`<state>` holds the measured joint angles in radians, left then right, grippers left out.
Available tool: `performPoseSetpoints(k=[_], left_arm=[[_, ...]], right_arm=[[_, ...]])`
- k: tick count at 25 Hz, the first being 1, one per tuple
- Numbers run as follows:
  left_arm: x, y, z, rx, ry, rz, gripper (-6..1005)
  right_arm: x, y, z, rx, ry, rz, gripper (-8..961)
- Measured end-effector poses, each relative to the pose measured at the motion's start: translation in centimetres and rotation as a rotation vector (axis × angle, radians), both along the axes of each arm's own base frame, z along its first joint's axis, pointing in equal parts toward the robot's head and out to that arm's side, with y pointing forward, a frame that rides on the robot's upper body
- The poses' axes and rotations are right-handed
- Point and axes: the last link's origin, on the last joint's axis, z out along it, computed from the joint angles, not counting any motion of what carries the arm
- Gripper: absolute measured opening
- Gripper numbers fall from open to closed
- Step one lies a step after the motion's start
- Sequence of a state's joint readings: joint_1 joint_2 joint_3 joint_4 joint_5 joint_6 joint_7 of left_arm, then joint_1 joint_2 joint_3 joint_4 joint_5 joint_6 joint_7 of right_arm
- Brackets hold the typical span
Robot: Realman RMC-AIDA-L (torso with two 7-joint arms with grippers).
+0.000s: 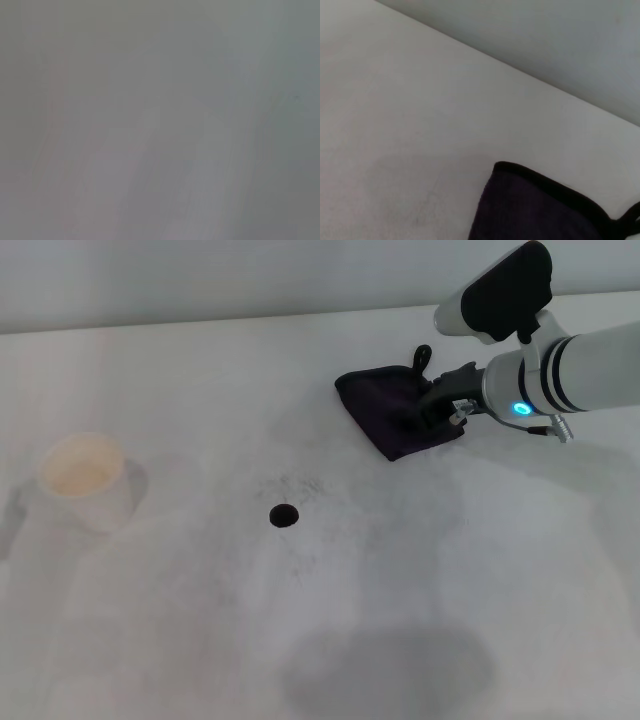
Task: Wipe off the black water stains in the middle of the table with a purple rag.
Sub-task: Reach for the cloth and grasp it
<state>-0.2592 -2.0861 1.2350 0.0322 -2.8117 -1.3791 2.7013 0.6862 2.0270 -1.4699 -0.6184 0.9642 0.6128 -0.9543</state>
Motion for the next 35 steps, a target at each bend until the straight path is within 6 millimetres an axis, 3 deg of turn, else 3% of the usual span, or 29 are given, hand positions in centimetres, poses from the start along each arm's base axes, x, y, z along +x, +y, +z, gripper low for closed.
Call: performPoseSetpoints(k=[15, 21, 27, 35], left_arm=[[0.0, 0.0, 0.0, 0.001, 0.001, 0.001, 885], [0.1, 0.0, 0.1, 0.009, -0.002, -0.009, 884], [0.2, 0.1, 0.2, 0.013, -0.003, -0.013, 885], [0.5, 0.0, 0.4, 0.025, -0.004, -0.033, 883]], right_arm=[[0.6, 0.0, -0.5, 0.003, -0.021, -0.018, 525], [0.7, 0.0, -0.6, -0.001, -0.023, -0.028, 414], [0.9, -0.2, -0.7, 0.004, 0.006, -0.049, 413], [1.4, -0.5, -0.7, -0.003, 0.01, -0.066, 295]])
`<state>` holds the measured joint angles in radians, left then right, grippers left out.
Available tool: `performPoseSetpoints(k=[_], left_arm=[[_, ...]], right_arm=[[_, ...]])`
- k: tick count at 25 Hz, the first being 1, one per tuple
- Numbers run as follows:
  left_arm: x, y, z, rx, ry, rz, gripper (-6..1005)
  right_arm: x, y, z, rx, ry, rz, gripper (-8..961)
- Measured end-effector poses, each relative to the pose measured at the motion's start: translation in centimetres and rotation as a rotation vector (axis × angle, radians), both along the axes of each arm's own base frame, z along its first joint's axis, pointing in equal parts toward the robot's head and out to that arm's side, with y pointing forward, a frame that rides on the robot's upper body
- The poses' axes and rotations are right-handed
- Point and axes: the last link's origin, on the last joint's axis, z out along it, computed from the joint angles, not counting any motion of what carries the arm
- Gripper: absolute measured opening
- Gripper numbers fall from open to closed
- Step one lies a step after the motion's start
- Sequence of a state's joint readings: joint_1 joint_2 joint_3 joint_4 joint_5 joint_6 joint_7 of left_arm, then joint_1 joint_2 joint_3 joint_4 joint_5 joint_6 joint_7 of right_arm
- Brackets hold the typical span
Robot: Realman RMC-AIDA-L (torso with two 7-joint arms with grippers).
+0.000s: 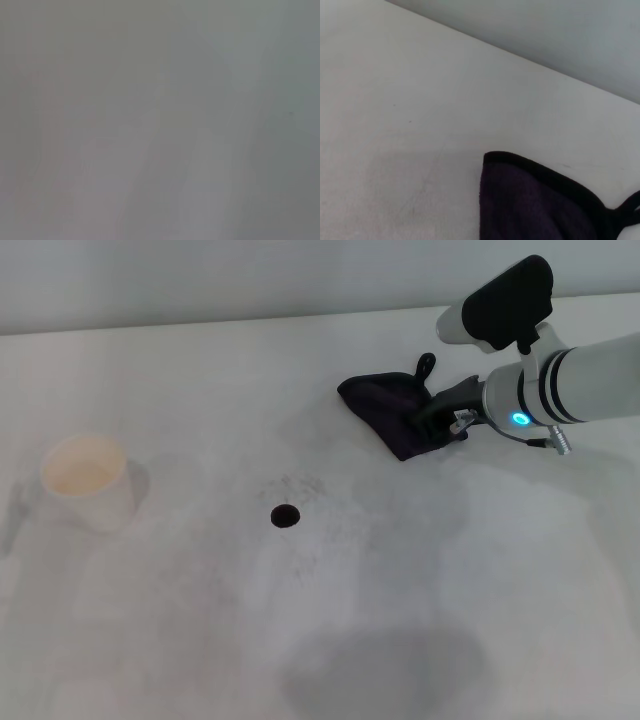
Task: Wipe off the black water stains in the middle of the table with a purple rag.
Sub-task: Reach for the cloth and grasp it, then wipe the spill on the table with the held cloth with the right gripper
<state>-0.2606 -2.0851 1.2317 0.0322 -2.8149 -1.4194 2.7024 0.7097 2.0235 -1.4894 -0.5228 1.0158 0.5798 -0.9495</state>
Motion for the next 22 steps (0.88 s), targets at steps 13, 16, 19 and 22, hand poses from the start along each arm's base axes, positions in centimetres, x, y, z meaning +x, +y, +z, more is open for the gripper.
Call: performPoseSetpoints(k=[13, 16, 19, 22], left_arm=[[0.2, -0.2, 0.2, 0.014, -0.004, -0.022, 883], [0.4, -0.4, 0.3, 0.021, -0.006, -0.032, 883], [0.4, -0.4, 0.3, 0.023, -0.008, -0.035, 883], [0.4, -0.4, 0.3, 0.023, -0.009, -0.035, 883]], right_arm=[[-0.8, -1.0, -0.6, -0.095, 0.009, 0.028, 86], [-1.7, -1.8, -0.8, -0.158, 0.028, 0.06, 85], [-2.4, -2.9, -1.1, -0.221, 0.058, 0.104, 84], [-3.3, -3.7, -1.4, -0.284, 0.102, 0.146, 84]])
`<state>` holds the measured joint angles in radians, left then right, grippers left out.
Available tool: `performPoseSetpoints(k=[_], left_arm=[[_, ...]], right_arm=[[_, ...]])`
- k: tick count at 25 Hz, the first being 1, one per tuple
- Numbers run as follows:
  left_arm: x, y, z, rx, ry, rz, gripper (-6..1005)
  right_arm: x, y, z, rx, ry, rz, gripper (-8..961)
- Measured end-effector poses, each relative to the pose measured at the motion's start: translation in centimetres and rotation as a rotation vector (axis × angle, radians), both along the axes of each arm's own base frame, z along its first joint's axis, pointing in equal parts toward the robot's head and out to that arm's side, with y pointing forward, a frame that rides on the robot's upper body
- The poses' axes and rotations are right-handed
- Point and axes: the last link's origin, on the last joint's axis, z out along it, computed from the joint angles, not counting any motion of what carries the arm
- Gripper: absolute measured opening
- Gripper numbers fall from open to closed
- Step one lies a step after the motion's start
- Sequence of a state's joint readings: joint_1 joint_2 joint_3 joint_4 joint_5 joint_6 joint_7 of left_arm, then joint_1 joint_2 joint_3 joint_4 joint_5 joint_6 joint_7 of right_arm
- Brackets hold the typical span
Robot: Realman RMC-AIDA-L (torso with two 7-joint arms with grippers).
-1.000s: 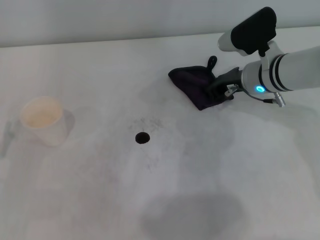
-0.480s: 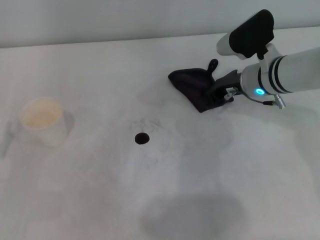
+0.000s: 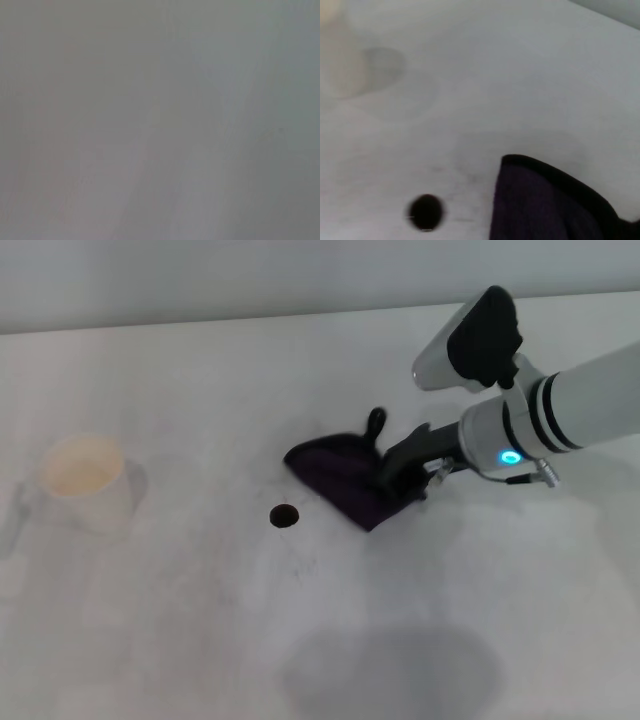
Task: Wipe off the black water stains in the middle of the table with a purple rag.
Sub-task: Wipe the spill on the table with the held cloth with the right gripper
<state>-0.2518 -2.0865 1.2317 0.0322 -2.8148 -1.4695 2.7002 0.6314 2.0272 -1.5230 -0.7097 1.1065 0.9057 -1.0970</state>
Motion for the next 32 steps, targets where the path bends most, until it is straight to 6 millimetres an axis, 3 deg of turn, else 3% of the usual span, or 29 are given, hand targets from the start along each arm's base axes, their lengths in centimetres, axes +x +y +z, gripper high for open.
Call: performPoseSetpoints(k=[9, 14, 27, 32], left_arm=[[0.1, 0.1, -0.1, -0.006, -0.013, 0.0, 882], [0.2, 0.2, -0.2, -0.007, -0.015, -0.002, 882], [0.2, 0.2, -0.2, -0.007, -0.014, -0.002, 882], [0.1, 0.2, -0.1, -0.006, -0.013, -0.002, 882]], right_arm=[[-2.0, -2.6, -3.8, -0.088, 0.072, 0.126, 83], [-2.8, -2.7, -5.5, -0.033, 0.038, 0.182, 84], [-1.9, -0.6, -4.6, 0.155, 0.017, 0.141, 84], [-1.6, -0.6, -4.6, 0.146, 0.021, 0.125, 84]])
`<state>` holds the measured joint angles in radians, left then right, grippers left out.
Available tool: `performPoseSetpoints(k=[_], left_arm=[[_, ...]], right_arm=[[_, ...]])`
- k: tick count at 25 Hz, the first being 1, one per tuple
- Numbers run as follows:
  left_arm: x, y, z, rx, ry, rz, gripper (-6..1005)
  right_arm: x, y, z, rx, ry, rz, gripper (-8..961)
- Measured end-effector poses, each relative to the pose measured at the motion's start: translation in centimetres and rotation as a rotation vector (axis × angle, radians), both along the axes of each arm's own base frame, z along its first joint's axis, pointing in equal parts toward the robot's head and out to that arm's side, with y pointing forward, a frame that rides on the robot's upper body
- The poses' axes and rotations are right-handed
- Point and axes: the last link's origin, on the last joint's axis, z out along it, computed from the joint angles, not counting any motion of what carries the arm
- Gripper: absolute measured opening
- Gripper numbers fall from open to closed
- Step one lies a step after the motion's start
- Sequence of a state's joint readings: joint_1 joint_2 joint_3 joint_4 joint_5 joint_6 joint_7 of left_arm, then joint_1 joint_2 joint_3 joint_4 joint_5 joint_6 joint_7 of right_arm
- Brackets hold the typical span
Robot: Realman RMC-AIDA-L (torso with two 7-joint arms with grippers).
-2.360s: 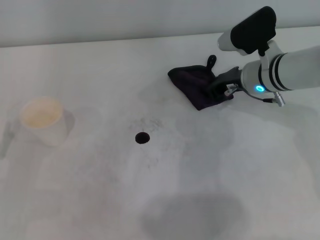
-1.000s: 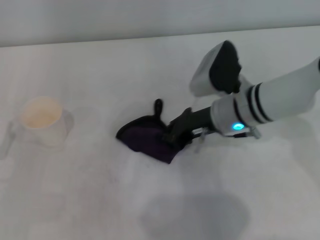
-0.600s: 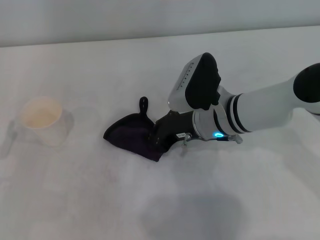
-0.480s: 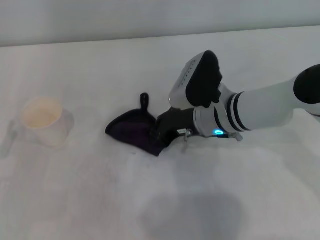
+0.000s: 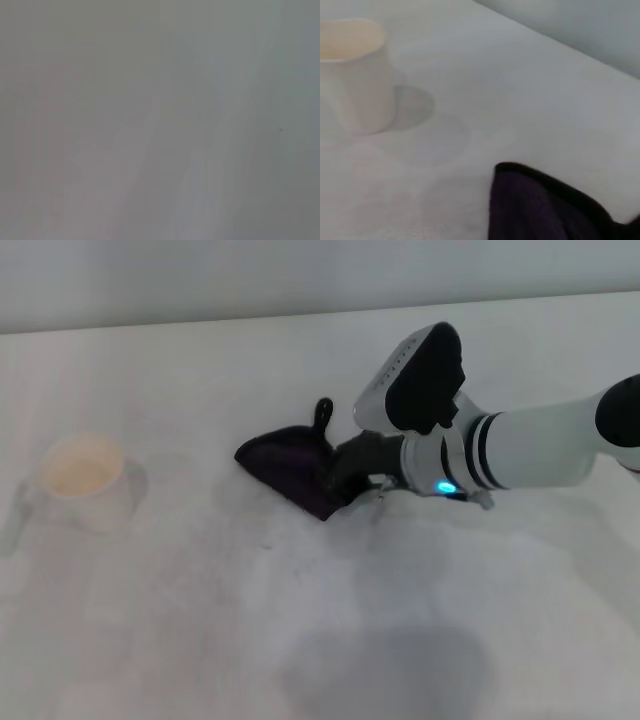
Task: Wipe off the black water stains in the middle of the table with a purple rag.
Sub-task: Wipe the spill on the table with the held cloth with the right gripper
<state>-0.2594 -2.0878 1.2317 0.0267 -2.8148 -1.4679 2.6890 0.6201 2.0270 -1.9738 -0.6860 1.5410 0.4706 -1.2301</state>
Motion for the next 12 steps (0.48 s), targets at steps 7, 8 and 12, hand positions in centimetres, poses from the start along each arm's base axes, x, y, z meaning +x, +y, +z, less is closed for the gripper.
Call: performPoseSetpoints(k=[7, 8, 12], left_arm=[[0.0, 0.1, 0.0, -0.001, 0.001, 0.001, 882], [0.0, 0.1, 0.0, -0.001, 0.001, 0.001, 883], [0.0, 0.1, 0.1, 0.001, 0.004, -0.001, 883]], right_arm=[[-2.2, -2.9, -1.7, -0.232, 0.024, 0.08, 87], [-2.6, -3.4, -2.0, -0.259, 0.019, 0.103, 87], [-3.4, -4.5, -2.9, -0.314, -0.005, 0.192, 89]])
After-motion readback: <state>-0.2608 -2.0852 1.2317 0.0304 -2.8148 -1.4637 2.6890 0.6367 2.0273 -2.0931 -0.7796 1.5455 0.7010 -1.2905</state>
